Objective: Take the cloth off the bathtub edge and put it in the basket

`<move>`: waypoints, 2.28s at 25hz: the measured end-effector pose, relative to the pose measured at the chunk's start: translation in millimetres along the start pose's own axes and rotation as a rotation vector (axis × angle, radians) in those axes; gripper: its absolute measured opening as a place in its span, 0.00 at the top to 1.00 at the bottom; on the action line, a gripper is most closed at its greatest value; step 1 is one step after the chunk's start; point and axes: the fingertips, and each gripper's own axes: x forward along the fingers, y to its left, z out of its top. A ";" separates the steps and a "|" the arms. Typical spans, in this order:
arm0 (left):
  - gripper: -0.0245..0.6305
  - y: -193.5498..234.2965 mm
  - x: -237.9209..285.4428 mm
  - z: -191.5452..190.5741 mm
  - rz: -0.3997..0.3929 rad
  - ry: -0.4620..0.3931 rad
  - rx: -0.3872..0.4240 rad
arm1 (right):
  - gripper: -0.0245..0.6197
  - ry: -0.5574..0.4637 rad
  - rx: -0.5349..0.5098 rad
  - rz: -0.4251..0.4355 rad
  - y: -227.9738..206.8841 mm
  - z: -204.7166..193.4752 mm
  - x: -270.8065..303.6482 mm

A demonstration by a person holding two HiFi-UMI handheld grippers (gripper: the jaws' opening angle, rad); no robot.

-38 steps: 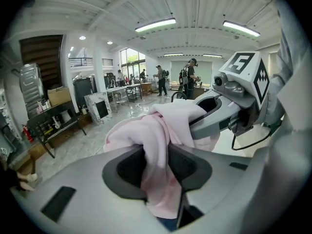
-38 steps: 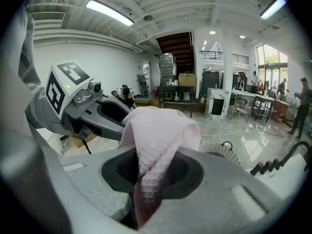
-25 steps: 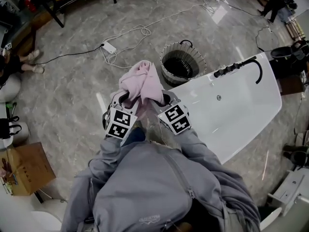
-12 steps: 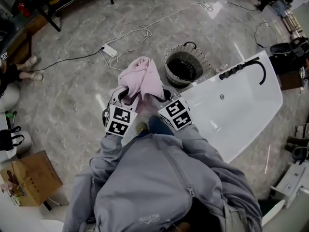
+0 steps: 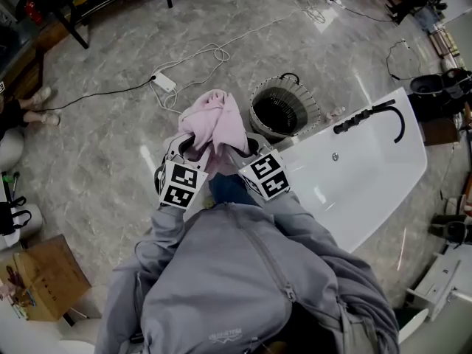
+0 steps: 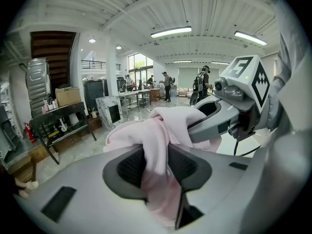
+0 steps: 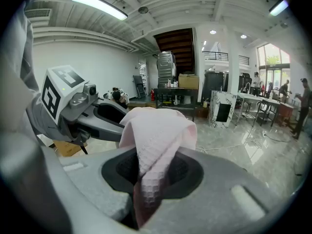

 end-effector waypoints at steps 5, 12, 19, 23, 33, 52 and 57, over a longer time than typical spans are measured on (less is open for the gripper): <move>0.76 19.6 38.0 24.7 -0.028 -0.006 0.029 | 0.82 -0.013 0.036 -0.036 -42.8 11.8 14.9; 0.76 33.3 119.7 80.0 -0.119 -0.008 0.099 | 0.82 -0.038 0.131 -0.125 -135.2 21.7 24.8; 0.76 14.0 210.2 148.0 -0.238 -0.029 0.186 | 0.82 -0.059 0.211 -0.270 -239.5 19.0 3.0; 0.76 -8.6 252.0 178.3 -0.338 -0.025 0.265 | 0.82 -0.064 0.287 -0.366 -284.3 7.5 -17.7; 0.76 -73.7 308.2 221.1 -0.589 -0.050 0.393 | 0.82 -0.092 0.446 -0.602 -339.5 -17.7 -70.0; 0.76 -130.2 356.0 262.9 -0.831 -0.057 0.555 | 0.82 -0.090 0.602 -0.856 -390.5 -42.8 -116.1; 0.75 -136.0 368.9 269.5 -0.839 -0.049 0.571 | 0.82 -0.079 0.623 -0.865 -403.9 -50.5 -120.2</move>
